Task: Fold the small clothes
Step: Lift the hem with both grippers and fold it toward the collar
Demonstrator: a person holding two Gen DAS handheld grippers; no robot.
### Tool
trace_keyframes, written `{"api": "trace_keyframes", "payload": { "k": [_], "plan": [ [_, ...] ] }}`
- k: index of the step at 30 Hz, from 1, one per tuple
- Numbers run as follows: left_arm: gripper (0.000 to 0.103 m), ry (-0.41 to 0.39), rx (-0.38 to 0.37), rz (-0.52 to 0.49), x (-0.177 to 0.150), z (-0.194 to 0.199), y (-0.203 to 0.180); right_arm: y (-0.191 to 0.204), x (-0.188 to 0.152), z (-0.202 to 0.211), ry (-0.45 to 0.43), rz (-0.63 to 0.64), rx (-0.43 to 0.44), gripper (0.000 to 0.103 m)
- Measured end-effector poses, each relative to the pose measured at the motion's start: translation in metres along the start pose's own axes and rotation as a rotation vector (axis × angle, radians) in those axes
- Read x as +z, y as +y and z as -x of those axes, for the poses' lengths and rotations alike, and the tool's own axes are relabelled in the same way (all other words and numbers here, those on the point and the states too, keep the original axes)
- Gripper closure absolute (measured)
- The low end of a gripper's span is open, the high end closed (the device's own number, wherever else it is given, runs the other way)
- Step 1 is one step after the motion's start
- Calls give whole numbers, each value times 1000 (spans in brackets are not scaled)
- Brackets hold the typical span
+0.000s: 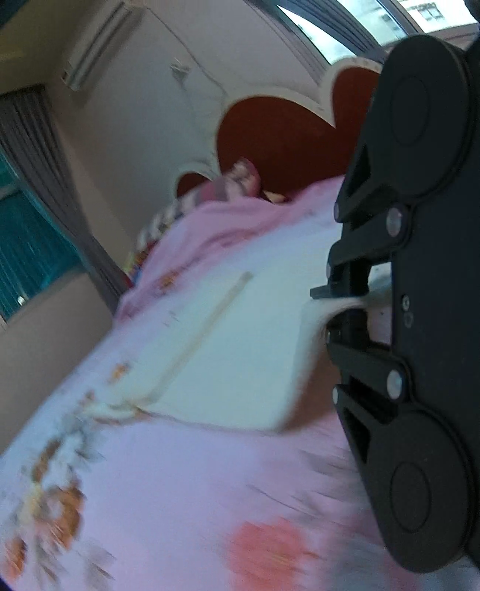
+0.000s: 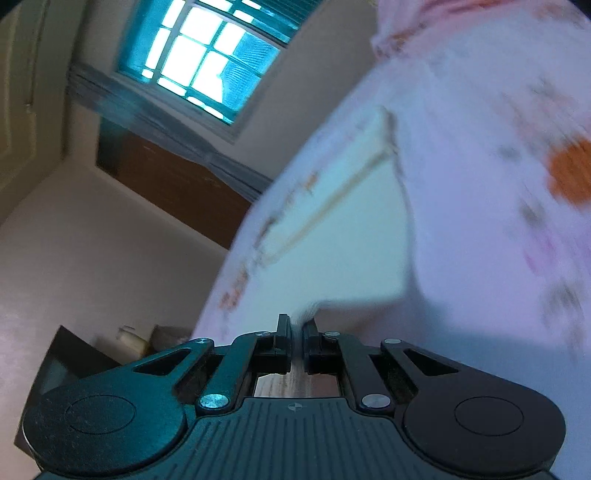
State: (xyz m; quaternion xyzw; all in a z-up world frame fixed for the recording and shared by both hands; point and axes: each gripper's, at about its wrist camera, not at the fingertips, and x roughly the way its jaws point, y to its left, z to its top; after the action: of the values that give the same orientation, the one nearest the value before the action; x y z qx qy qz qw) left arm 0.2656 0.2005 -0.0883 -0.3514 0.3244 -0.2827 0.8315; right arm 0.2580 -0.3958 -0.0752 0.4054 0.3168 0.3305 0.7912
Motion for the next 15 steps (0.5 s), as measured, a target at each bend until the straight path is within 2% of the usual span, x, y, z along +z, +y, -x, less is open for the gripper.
{"api": "trace_keyframes", "payload": {
  "k": [6, 15],
  "plan": [
    [102, -49, -32, -13, 63, -41, -5, 8, 75, -49, -31, 24, 37, 97],
    [102, -111, 9, 79, 142, -116, 43, -63, 173, -136, -65, -138, 57, 97]
  ]
}}
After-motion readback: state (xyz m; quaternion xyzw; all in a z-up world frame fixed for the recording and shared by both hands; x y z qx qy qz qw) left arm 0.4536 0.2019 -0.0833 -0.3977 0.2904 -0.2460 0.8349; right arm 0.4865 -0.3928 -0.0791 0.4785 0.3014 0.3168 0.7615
